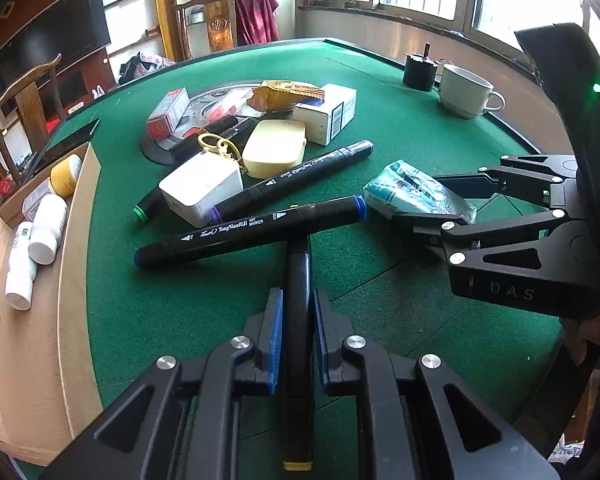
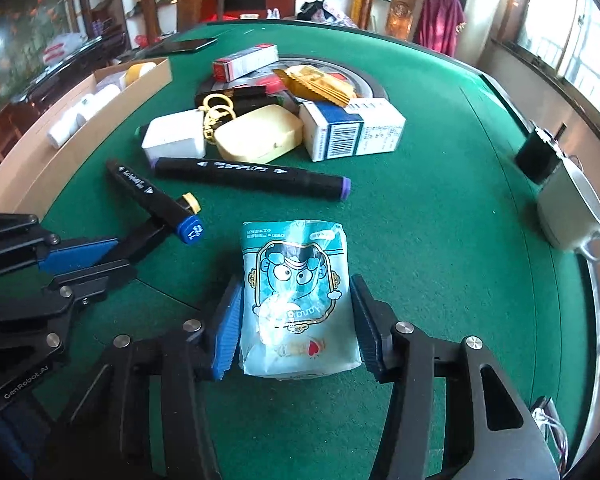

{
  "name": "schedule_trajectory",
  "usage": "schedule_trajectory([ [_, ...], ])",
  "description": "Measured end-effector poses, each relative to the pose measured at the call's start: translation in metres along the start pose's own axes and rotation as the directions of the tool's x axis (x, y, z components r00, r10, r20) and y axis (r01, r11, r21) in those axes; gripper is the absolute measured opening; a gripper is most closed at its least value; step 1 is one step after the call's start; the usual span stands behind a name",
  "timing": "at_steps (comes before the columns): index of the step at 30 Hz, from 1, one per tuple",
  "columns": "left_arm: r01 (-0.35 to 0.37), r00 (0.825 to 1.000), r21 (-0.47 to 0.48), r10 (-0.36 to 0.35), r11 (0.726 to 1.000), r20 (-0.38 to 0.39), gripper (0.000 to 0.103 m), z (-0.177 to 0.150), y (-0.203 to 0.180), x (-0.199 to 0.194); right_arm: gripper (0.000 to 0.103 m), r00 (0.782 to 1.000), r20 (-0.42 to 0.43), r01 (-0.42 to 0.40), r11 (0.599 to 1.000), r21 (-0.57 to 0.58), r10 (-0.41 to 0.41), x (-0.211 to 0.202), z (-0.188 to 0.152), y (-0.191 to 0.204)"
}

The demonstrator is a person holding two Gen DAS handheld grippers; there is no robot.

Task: Organize objects
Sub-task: 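Grasp the blue snack bag with the right gripper while the left holds the marker, then carry the marker and snack bag toward the cardboard tray with both grippers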

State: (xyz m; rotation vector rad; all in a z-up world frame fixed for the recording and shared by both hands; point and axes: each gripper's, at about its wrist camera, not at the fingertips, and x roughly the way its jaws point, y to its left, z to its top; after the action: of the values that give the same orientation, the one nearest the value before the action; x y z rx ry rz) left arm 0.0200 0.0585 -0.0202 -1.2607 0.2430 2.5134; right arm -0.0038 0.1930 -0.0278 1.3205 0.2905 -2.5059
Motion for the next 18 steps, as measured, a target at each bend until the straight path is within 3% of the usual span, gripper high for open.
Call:
schedule_trajectory([
  [10, -0.041, 0.999, 0.018, 0.041, 0.999, 0.003, 0.014, 0.0, -0.004, -0.001, 0.05, 0.998, 0.016, -0.055, 0.995, 0.084, 0.054, 0.0, -0.002, -0.014],
  [14, 0.078, 0.997, -0.012, -0.078, 0.997, 0.018, 0.013, -0.003, -0.002, -0.006, 0.049, 0.998, 0.054, -0.052, 0.991, 0.125, 0.046, -0.006, -0.004, -0.02],
  [18, 0.123, 0.989, -0.009, -0.122, 0.992, 0.077, 0.013, -0.008, -0.002, -0.023, 0.049, 0.991, 0.134, -0.019, 0.989, 0.143, 0.0, -0.022, -0.007, -0.02],
])
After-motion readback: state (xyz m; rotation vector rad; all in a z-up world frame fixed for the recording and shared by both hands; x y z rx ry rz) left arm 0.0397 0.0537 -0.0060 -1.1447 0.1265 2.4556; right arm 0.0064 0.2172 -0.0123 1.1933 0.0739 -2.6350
